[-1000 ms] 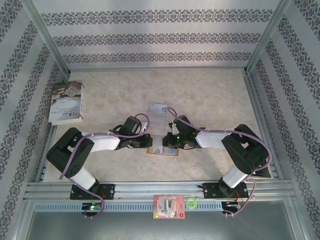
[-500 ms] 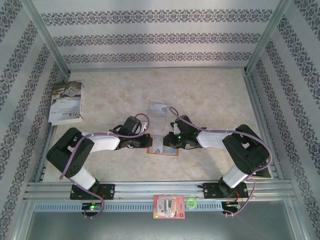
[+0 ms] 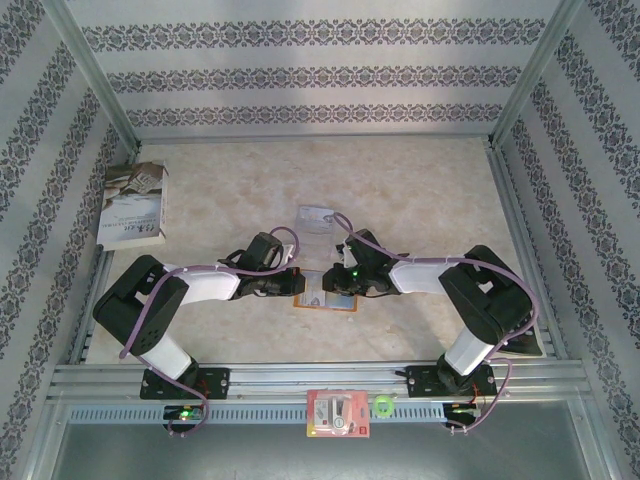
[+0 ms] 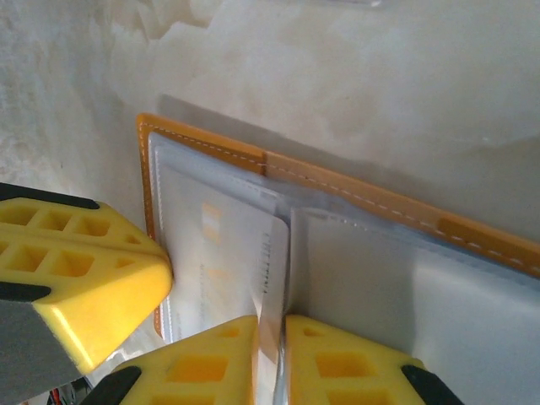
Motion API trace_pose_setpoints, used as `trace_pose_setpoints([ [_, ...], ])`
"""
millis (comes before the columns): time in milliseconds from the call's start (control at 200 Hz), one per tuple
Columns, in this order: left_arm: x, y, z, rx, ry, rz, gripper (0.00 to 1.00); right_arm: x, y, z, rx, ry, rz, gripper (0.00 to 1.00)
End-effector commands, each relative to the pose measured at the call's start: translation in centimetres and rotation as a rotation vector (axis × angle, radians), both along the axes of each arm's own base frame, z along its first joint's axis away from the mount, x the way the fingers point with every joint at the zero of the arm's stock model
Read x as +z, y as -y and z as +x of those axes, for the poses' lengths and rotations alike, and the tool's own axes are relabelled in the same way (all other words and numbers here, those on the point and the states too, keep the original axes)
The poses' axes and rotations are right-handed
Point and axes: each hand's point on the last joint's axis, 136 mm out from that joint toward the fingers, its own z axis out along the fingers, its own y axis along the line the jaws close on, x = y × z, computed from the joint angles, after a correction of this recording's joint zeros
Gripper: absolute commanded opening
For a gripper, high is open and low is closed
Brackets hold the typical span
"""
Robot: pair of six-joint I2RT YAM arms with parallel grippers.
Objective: Take the credit cards out of the card holder
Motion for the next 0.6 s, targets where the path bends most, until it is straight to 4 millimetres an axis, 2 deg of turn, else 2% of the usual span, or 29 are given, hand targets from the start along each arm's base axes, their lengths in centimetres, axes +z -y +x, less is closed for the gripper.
trace_pose_setpoints([
  [0,-5.1,-3.8,-3.3,0.044,-0.168,0.175,0.0,0.0,-0.8,-0.1,0.024,-0.002,0.015,0.18],
  [30,-5.0,-3.7,-3.3,0.043,-0.167,0.173,0.0,-0.2,-0.8,-0.1,0.024,-0.006,0.011,0.17],
  [130,-5.0,-3.8,-3.4,0.043,-0.167,0.175,0.0,-0.5,-0.3,-0.2,0.008,-0.009,-0.009,0.06],
  [290,-5.0,-3.8,-3.4,0.046,-0.166,0.175,0.0,-0.7,0.6,-0.1,-0.023,-0.009,-0.026,0.0],
  [595,-4.9,-4.1,-3.4,0.056,-0.164,0.173,0.0,-0.9,3.5,-0.4,-0.08,-0.018,-0.066,0.0],
])
